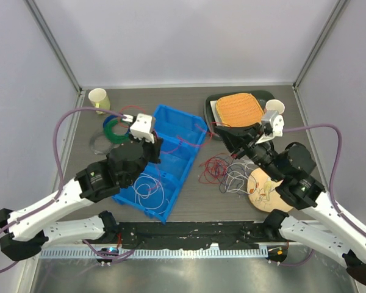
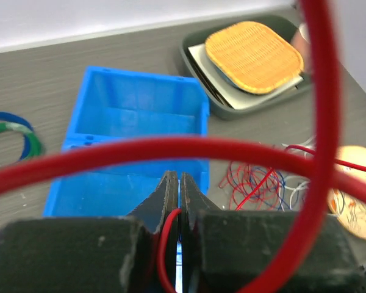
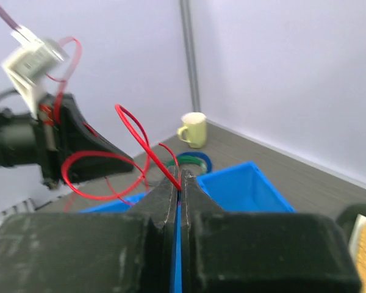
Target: Untangle the cables
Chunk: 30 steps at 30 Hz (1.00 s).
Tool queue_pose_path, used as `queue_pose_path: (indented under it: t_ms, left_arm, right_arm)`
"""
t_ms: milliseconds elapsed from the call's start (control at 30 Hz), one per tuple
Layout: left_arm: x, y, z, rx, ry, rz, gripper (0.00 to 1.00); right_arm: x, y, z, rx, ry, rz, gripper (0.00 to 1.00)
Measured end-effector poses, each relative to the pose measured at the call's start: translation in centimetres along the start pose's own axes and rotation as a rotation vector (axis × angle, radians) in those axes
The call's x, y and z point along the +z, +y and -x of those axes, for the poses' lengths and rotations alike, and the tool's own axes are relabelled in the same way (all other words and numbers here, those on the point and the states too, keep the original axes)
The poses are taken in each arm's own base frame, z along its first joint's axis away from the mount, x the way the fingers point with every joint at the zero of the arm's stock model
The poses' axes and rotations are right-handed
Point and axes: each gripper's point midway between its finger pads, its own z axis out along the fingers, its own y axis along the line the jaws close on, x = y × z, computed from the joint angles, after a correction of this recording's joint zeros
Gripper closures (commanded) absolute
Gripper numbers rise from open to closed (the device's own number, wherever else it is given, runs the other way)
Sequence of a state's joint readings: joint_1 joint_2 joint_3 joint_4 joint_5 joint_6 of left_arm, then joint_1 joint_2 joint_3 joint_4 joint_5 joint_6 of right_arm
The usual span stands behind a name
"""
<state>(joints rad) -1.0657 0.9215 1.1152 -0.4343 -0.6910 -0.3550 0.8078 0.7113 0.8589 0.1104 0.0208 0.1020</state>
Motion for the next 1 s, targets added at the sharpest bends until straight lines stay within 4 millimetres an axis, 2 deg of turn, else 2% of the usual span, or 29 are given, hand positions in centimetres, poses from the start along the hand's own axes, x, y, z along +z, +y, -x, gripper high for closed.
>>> queue_pose_path:
  t_ms: [67,167,267,367,467,533,800,1000]
  left_arm:
    - [0.4,-0.7,-1.5,0.025,0.031,-0.04,1.0]
    - [1.1,-0.6,-1.6,0.021,0.022,0.0,1.0]
    - [2.5,0.1,-1.4,-0.022,0.008,0.092,1.0]
    - [4.9,1.5,-2.4,-0.077,0.041,0.162,1.0]
    - [7.4,4.2,-4.0,-0.132,0.084,0.277,1.0]
    - [8.3,5.7,-5.2,-0.154,0.111,0.345,1.0]
    - [9.7,7.7,-8.0,-0.275,0.153,0.478,1.0]
    - [10.6,9.3,-12.5,-0.301,0.236,0.621,1.0]
  right_arm:
    - [0.3,1.0,0.8,0.032,-0.023,0.044,0.99]
    - [2.3,1.6,-1.3,0.071,0.044,0.072,0.99]
    - [5.5,1.3,-5.6,0.11,0.181,0.052,0.99]
    - [7.8,0.0,-12.1,0.145,0.357,-0.031,0.99]
    - [7.9,-1.2,-17.0,0.183,0.484,-0.119,0.99]
    - [7.9,-1.6,-18.8,0.21,0.522,-0.154,0.99]
    - [7.5,-1.8,-24.2,0.296,0.613,-0.209,0.99]
    - [5.8,-1.6,-30.4,0.316,0.748,-0.237,0.99]
